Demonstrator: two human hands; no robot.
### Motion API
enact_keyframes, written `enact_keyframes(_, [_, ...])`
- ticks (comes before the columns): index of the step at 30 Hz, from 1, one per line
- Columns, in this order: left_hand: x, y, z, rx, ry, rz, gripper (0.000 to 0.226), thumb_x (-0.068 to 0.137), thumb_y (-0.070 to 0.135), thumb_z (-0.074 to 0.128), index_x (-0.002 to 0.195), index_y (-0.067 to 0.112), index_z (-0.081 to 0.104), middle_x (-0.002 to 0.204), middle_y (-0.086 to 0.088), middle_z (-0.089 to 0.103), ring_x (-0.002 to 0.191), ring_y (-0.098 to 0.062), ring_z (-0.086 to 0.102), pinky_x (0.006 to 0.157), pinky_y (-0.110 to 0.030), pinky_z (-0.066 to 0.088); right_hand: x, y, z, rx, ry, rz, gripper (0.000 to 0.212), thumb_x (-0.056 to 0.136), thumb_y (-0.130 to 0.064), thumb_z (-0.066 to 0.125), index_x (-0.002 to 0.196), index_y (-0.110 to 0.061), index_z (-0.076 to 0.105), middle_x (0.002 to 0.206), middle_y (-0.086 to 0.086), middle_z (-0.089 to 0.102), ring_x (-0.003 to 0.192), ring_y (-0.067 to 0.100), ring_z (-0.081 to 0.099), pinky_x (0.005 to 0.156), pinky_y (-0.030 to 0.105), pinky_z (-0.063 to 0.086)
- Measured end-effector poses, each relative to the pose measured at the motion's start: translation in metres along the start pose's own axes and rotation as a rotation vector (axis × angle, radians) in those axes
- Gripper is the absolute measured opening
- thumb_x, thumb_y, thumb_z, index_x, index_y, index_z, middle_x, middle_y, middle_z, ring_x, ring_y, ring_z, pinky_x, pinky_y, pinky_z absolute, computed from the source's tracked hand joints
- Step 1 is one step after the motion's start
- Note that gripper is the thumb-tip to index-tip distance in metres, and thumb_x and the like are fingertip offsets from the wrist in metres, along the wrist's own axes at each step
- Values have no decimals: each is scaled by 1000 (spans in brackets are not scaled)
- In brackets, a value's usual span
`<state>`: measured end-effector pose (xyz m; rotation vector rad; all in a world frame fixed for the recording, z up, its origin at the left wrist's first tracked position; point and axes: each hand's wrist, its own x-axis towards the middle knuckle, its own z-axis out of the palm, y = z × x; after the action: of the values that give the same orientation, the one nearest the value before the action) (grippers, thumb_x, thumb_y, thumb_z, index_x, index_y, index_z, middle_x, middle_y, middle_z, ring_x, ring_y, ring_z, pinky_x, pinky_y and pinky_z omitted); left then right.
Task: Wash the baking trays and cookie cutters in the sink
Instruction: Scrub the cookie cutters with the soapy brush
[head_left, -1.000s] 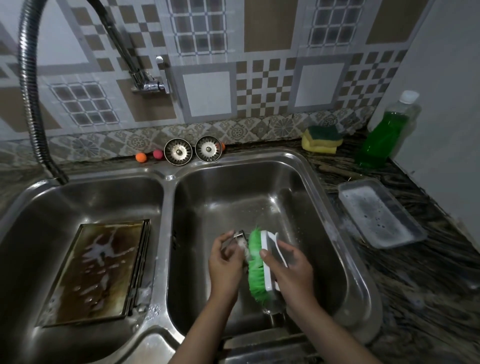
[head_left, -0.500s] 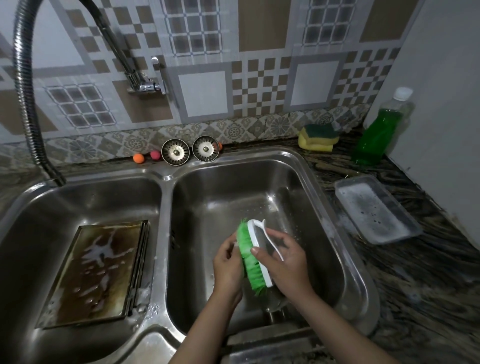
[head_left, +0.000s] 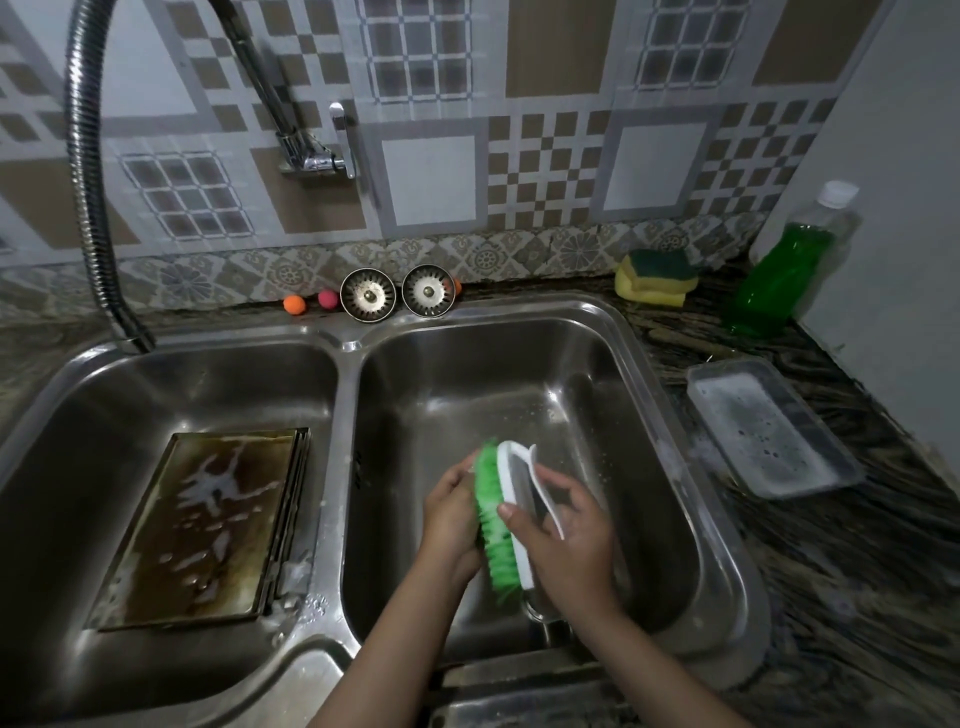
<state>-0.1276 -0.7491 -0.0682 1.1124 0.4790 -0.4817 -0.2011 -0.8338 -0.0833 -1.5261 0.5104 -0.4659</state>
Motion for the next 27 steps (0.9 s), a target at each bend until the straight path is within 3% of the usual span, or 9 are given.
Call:
enact_keyframes(4, [-2, 2, -6, 38, -62, -19, 19, 94, 6, 49, 95, 5, 68, 75, -12, 70, 59, -19, 65, 55, -27, 53, 26, -3, 4, -125, 167, -16, 48, 68, -23, 84, 111, -28, 63, 107, -9, 66, 97, 9, 64, 78, 21, 52])
enact_keyframes(7, [-6, 24, -25, 22, -119, -4, 17, 93, 9, 51, 95, 7, 67, 72, -10, 66, 58, -17, 59, 50, -24, 48, 45, -10, -4, -114, 205, 46, 51, 72, -19, 81, 120, -17, 60, 113, 3, 62, 90, 15, 60, 57, 6, 46])
enact_keyframes(9, [-8, 45, -47, 90, -120, 66, 17, 93, 14, 52, 101, 12, 67, 78, -9, 67, 62, -18, 60, 47, -24, 50, 48, -12, -16, -128, 202, 34, 53, 72, -19, 81, 121, -17, 60, 112, 4, 63, 84, 12, 60, 50, 4, 45])
enact_keyframes(13, [-4, 90, -117, 245, -28, 228, 18, 93, 12, 53, 104, 17, 67, 81, -3, 67, 61, -10, 62, 51, -22, 52, 34, -7, -32, -244, 109, 22, 54, 69, -22, 83, 119, -18, 62, 108, -1, 63, 89, 14, 61, 57, 5, 44])
enact_keyframes(17, [12, 103, -187, 600, 176, 289, 11, 88, 6, 62, 92, 13, 69, 94, -1, 69, 87, -15, 64, 74, -22, 50, 21, 1, -42, -304, 63, 26, 53, 66, -25, 85, 115, -21, 63, 108, 0, 65, 98, 21, 62, 80, 32, 52])
enact_keyframes(21, [37, 75, -222, 908, 252, 196, 16, 81, 1, 68, 72, 14, 65, 77, -12, 66, 67, -19, 58, 65, -26, 48, 20, 0, -39, -308, 23, 38, 52, 66, -23, 85, 114, -20, 64, 110, 1, 65, 102, 21, 61, 84, 33, 49])
enact_keyframes(24, [53, 57, -233, 1128, 236, 132, 9, 80, 0, 66, 87, 4, 70, 89, -15, 69, 77, -19, 60, 70, -26, 46, 20, -3, -34, -313, 6, 10, 52, 65, -24, 85, 113, -23, 63, 112, 2, 65, 103, 23, 62, 89, 42, 52])
enact_keyframes(27, [54, 63, -231, 1259, 184, 83, 14, 82, 2, 64, 94, 7, 69, 95, -14, 68, 82, -19, 59, 68, -20, 40, 20, -6, -34, -312, -2, -15, 50, 66, -23, 85, 111, -26, 63, 110, 1, 65, 101, 22, 61, 85, 38, 52])
